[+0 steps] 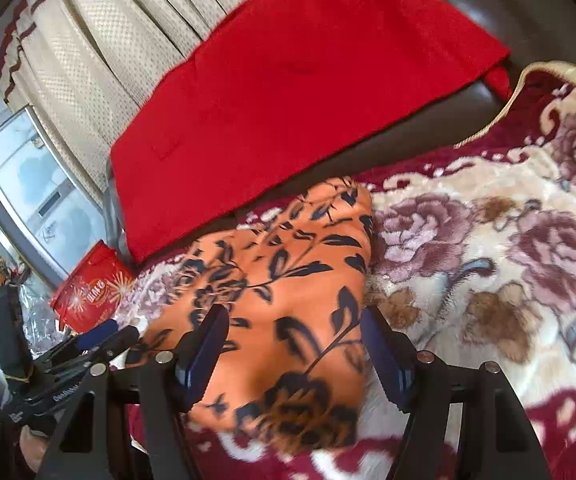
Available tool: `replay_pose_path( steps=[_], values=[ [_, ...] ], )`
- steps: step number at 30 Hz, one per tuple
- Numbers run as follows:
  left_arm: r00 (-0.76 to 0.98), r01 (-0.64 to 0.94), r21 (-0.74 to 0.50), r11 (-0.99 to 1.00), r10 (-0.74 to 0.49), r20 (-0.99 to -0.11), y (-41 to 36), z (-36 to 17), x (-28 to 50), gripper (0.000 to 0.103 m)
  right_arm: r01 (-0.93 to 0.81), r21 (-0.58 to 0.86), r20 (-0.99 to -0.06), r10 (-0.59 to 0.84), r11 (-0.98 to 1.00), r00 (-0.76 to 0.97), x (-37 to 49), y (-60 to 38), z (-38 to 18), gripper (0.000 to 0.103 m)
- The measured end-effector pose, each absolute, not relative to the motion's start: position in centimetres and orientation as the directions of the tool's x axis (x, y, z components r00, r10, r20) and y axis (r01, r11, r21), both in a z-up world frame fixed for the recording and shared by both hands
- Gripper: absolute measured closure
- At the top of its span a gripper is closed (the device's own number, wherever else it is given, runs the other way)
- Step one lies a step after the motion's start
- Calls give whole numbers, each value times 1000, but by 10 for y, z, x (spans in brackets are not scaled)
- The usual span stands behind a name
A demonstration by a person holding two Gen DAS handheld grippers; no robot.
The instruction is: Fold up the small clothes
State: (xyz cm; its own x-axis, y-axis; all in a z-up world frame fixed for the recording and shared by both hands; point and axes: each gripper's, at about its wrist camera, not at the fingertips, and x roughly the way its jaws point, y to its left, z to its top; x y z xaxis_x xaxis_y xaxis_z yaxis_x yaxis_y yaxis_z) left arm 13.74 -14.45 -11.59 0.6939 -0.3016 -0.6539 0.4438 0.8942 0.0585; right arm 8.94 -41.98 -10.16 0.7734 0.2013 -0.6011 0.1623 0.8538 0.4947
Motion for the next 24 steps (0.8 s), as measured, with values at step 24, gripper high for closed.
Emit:
replay_pose_path(
  steps=[24],
  values=[
    [914,239,133,962,-176,-366,-96,23,30,0,92,281,-401,30,955,915,-22,-323,73,28]
  ],
)
